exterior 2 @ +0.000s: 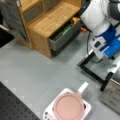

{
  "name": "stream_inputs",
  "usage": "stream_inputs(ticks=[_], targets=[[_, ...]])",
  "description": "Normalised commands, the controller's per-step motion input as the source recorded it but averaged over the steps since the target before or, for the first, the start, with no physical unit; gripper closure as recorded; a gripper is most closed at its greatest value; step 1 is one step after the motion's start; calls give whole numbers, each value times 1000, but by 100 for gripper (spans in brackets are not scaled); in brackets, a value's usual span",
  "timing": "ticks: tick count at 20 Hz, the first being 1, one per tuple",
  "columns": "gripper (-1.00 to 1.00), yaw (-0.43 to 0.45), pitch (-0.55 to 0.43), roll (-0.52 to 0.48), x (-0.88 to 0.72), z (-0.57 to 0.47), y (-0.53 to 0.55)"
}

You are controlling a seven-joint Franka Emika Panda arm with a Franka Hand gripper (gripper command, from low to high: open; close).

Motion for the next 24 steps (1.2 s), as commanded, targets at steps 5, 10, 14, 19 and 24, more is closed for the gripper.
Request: stream_inputs(ticks=[5, 10, 14, 19, 24], targets=[[-100, 164, 38, 291, 191, -112, 207], [-100, 105, 28, 225, 193, -30, 154], [-100, 51, 29, 171, 166, -39, 136], [-100, 2, 25, 154, 154, -51, 117], [-100, -36, 21, 112, 156, -76, 56]])
